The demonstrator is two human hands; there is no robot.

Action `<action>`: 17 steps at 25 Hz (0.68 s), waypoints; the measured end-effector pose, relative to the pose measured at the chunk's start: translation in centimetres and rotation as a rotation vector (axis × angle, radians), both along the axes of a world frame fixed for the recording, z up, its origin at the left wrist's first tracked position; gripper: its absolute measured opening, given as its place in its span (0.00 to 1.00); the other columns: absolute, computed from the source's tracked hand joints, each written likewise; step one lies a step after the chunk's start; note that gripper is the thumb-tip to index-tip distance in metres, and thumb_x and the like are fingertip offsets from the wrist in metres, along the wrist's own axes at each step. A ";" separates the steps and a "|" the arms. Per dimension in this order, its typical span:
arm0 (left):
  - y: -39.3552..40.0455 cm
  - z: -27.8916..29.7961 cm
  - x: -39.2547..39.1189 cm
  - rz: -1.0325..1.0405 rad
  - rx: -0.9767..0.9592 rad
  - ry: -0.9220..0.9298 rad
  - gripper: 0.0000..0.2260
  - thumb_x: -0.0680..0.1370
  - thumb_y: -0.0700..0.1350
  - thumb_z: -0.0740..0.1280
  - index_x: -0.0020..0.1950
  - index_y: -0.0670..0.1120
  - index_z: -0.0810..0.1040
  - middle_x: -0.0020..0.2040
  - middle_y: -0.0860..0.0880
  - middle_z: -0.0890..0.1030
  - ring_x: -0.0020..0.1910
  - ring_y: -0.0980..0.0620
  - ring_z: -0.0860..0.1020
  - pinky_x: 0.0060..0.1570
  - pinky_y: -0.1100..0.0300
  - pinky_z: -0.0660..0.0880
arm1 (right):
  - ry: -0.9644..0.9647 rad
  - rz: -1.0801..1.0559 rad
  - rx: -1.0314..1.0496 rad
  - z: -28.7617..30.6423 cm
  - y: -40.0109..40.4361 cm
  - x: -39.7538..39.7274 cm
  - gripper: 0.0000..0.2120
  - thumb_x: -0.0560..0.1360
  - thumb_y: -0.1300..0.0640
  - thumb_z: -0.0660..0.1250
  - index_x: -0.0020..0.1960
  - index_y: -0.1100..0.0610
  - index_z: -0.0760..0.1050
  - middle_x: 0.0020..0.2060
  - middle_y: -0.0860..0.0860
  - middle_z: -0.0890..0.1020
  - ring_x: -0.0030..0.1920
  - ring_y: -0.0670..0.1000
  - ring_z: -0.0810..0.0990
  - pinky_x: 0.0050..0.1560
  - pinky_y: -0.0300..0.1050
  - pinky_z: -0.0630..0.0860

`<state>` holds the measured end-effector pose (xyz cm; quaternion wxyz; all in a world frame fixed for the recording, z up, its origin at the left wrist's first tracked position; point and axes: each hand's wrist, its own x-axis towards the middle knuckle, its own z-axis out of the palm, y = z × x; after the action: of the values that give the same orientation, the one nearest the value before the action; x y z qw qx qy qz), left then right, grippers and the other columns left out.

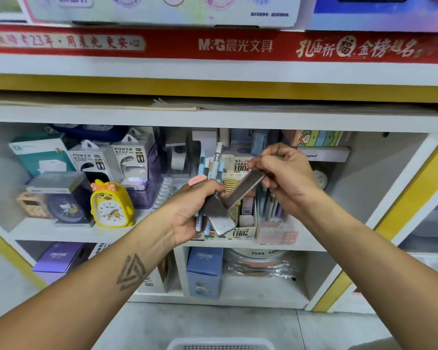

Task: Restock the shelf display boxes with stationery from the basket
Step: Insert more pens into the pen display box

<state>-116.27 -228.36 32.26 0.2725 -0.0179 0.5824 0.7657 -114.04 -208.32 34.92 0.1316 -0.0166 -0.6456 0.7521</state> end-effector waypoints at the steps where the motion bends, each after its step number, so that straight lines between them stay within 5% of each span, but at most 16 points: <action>1: -0.2 -0.1 -0.2 0.029 -0.029 0.010 0.04 0.72 0.40 0.73 0.43 0.44 0.79 0.39 0.40 0.83 0.35 0.44 0.83 0.35 0.52 0.80 | 0.011 -0.024 0.053 0.0 0.3 -0.1 0.09 0.72 0.72 0.67 0.45 0.60 0.74 0.38 0.60 0.85 0.23 0.49 0.70 0.20 0.37 0.63; 4: -1.0 -0.4 -0.3 0.025 -0.088 0.048 0.04 0.75 0.40 0.69 0.40 0.44 0.77 0.38 0.37 0.83 0.33 0.44 0.82 0.34 0.56 0.78 | 0.009 -0.011 0.313 0.5 1.2 0.2 0.02 0.73 0.65 0.73 0.44 0.62 0.80 0.34 0.59 0.83 0.25 0.50 0.74 0.24 0.37 0.69; 6: -1.0 -0.3 -0.1 0.016 -0.091 0.064 0.05 0.74 0.39 0.70 0.38 0.45 0.78 0.35 0.39 0.82 0.30 0.45 0.81 0.32 0.57 0.77 | -0.016 0.034 0.469 0.6 2.1 0.6 0.07 0.73 0.59 0.77 0.42 0.62 0.82 0.31 0.58 0.83 0.28 0.50 0.77 0.28 0.37 0.73; 12: 0.0 0.1 0.4 0.026 -0.112 0.097 0.06 0.74 0.41 0.70 0.39 0.47 0.77 0.33 0.43 0.81 0.27 0.49 0.80 0.20 0.66 0.65 | -0.112 0.040 0.496 -0.9 1.5 0.5 0.05 0.77 0.67 0.69 0.52 0.62 0.79 0.39 0.59 0.87 0.40 0.53 0.87 0.45 0.41 0.83; 17: 0.0 -0.1 0.3 0.009 -0.133 0.111 0.05 0.74 0.42 0.71 0.38 0.48 0.78 0.33 0.43 0.82 0.31 0.47 0.79 0.22 0.66 0.65 | 0.176 -0.156 1.218 -1.9 1.5 0.4 0.06 0.77 0.54 0.72 0.53 0.52 0.85 0.40 0.42 0.83 0.42 0.46 0.81 0.46 0.43 0.78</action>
<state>-115.95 -228.32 32.12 0.2346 0.0039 0.6459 0.7265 -113.66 -206.81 32.97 0.2246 0.0764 -0.9426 0.2351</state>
